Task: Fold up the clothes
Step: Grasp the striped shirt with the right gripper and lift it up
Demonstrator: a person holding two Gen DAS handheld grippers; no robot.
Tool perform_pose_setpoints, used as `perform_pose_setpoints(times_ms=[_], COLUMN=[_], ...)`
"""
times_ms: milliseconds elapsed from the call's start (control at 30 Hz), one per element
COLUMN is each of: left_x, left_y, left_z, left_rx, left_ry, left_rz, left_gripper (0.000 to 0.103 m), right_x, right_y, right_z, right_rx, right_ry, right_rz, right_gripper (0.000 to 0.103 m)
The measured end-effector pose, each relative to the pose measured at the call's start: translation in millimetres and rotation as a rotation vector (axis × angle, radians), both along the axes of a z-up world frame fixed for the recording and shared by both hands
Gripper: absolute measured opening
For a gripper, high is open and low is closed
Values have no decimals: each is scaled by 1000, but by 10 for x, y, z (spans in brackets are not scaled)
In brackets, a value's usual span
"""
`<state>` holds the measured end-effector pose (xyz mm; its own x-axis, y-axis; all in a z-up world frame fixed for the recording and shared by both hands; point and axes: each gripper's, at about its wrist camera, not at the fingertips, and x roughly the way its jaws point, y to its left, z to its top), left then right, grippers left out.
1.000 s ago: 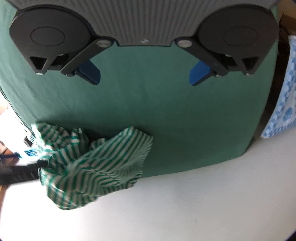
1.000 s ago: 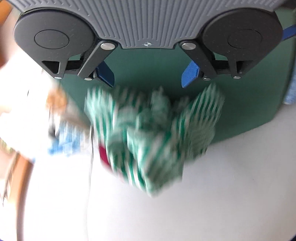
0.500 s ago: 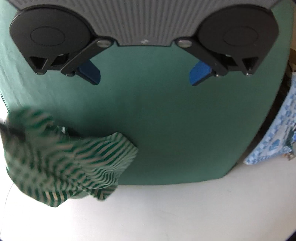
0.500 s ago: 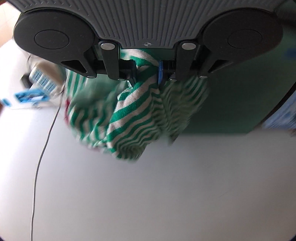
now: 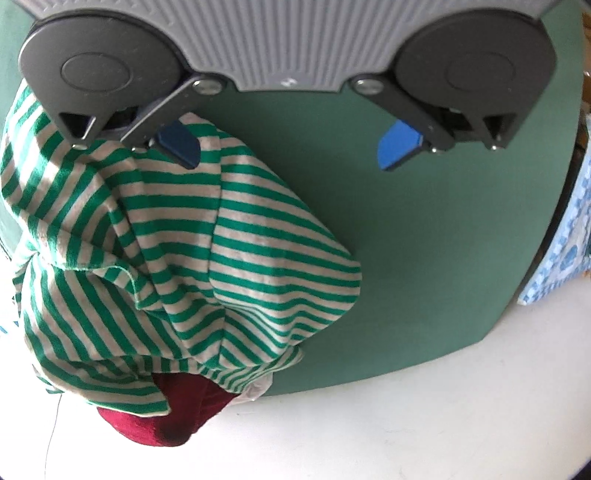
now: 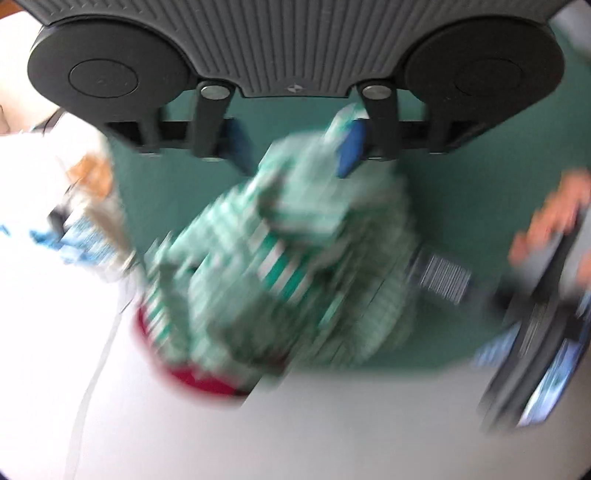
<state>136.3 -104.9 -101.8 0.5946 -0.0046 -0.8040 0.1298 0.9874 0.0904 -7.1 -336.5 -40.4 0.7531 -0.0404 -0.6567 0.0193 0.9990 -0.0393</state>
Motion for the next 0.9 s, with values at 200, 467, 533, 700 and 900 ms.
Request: perform_pose_setpoints(times_ms=[200, 467, 533, 700, 900], left_x=[26, -111, -94, 88, 226], left_y=[77, 48, -18, -115, -178], left_z=[-75, -108, -126, -192, -309], left_rx=[12, -3, 29, 28, -22], left_ry=[14, 28, 11, 13, 59], left_rz=[56, 27, -2, -49, -87], left_gripper=[102, 102, 102, 102, 102], right_x=[651, 1203, 1041, 465, -19], right_y=[-18, 196, -52, -512, -695], right_z=[25, -354, -217, 197, 64], right_rx=[90, -113, 21, 70, 86], right_ry=[-41, 65, 28, -85, 41], right_rz=[12, 56, 26, -78, -195], right_gripper=[75, 13, 7, 4, 5])
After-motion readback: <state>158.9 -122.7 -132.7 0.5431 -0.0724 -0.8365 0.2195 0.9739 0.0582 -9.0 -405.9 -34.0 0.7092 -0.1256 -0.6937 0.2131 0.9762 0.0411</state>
